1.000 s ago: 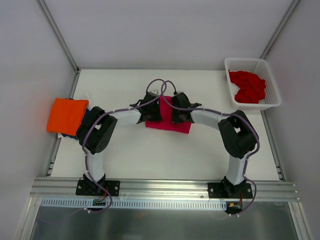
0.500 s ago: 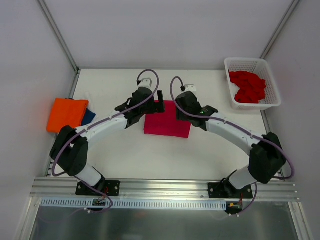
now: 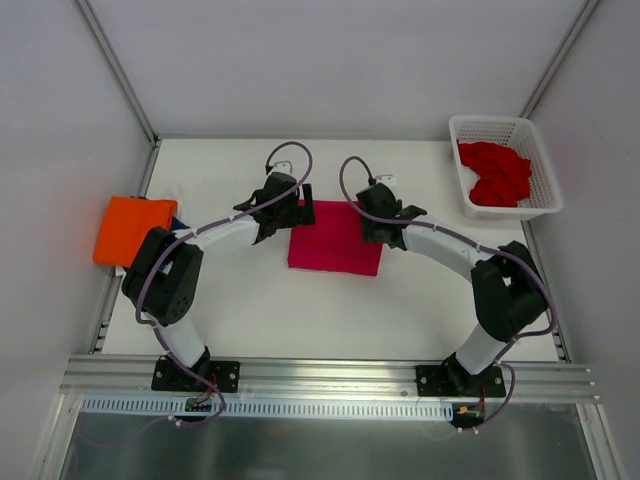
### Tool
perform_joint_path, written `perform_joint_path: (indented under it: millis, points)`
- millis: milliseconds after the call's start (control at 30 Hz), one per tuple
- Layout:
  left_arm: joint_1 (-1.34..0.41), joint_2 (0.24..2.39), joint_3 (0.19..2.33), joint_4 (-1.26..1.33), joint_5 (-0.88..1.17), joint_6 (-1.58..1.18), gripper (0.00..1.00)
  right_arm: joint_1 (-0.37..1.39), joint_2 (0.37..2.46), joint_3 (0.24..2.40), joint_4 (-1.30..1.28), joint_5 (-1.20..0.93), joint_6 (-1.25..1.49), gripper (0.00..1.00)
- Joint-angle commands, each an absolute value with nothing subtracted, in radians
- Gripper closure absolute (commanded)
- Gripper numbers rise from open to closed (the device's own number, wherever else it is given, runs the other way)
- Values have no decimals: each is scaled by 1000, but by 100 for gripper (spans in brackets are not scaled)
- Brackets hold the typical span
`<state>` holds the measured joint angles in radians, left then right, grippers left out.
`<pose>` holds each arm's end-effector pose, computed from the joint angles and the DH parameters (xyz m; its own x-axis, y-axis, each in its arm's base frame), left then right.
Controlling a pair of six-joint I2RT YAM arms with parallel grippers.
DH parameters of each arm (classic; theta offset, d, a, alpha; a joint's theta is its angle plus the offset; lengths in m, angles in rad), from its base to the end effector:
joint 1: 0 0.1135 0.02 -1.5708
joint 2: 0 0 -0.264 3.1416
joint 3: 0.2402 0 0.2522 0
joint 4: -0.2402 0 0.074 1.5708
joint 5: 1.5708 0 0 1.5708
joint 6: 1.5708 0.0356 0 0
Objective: Fold and stack the t-shirts
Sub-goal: Fold the tshirt
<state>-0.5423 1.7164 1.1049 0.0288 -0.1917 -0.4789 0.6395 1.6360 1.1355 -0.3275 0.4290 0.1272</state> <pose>0.3327 -0.1925 0.2232 -0.5890 -0.1732 -0.7894 0.1115 0.9500 -0.2917 0.2920 0.1987 0.2337 -0.6265 -0.3222 -0.7098 -0.2394 0.9461 -0.2181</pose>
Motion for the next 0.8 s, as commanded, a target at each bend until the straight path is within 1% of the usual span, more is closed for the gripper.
perform_joint_path:
  millis: [0, 333, 567, 767]
  points:
    - [-508, 1729, 1089, 90, -134, -477, 1, 606, 1689, 1190, -304, 384, 117, 45]
    - [-456, 1766, 1052, 161, -57, -480, 1, 574, 1782, 1197, -259, 328, 144, 46]
    - [-451, 1758, 1054, 175, -43, -486, 1, 569, 1733, 1206, -253, 330, 135, 46]
    - [-443, 1775, 1063, 189, -17, -508, 1, 545, 1756, 1244, -229, 282, 138, 46]
